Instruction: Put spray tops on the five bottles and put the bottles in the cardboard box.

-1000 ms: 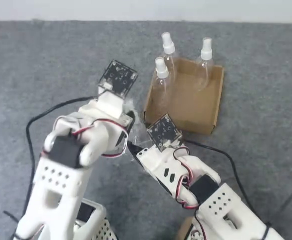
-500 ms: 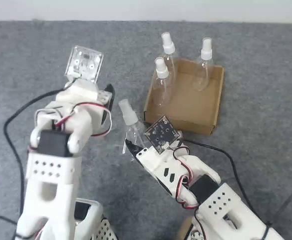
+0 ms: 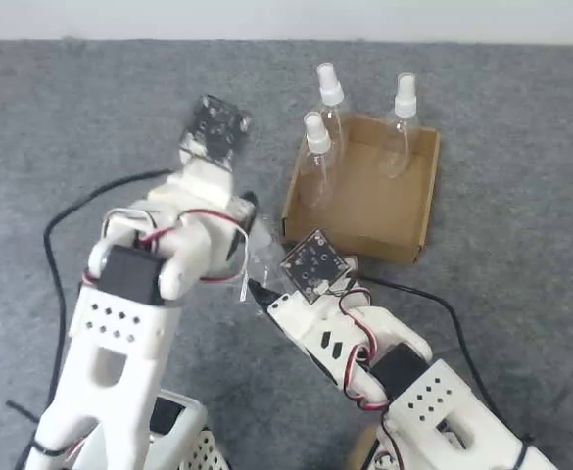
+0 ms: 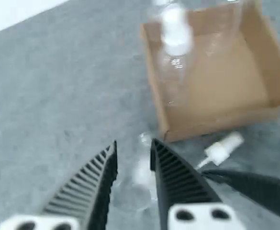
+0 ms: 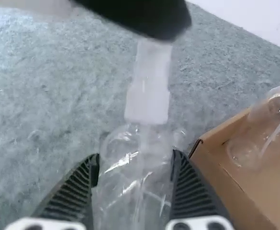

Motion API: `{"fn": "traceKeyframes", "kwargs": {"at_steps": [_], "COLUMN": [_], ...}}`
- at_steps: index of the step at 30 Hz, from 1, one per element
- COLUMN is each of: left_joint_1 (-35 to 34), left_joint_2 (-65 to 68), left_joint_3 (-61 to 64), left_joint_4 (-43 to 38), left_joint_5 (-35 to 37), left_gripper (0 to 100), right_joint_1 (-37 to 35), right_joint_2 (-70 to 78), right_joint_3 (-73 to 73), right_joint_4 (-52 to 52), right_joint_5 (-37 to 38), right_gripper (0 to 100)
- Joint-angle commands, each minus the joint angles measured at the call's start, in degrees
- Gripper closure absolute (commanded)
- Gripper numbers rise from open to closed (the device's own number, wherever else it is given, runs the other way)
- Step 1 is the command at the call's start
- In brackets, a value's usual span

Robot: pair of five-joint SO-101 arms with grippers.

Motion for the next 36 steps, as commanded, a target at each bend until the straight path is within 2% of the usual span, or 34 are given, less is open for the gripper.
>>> {"fn": "traceKeyframes", "kwargs": {"at_steps": [1, 7, 15, 19, 25, 29, 33, 36], "left_joint_1": [1.1, 1.0, -6.5, -8.7, -11.2, -10.6, -10.1, -6.2], "left_joint_2": [-2.3, -3.0, -12.6, -22.8, -38.4, -46.6, -52.7, -57.0], "left_joint_3": [-1.8, -2.5, -9.7, -1.6, 15.4, 26.4, 34.2, 38.1], "left_joint_4": [2.1, 1.7, 5.5, 4.1, -2.7, -5.3, -5.9, -5.8], "left_joint_5": [0.2, -1.1, -1.0, -0.5, -0.4, 1.0, 2.5, 2.5], "left_gripper": [89, 89, 89, 89, 89, 88, 82, 79], "right_joint_1": [0.1, 0.1, 0.7, 4.1, 8.1, 8.1, 8.2, 8.2], "right_joint_2": [-2.3, -2.3, -2.3, -2.3, -1.6, -0.7, 6.4, 14.4], "right_joint_3": [-1.7, -1.7, -2.1, -4.9, -10.4, -15.8, -22.9, -29.3], "right_joint_4": [-1.6, -1.6, -1.6, -1.7, -1.6, -1.0, -0.9, -0.9], "right_joint_5": [0.6, 0.6, 0.7, 0.7, 0.7, 0.8, 0.9, 0.8], "right_gripper": [99.1, 99.1, 99.1, 99.2, 99.2, 99.2, 99.2, 99.2]}}
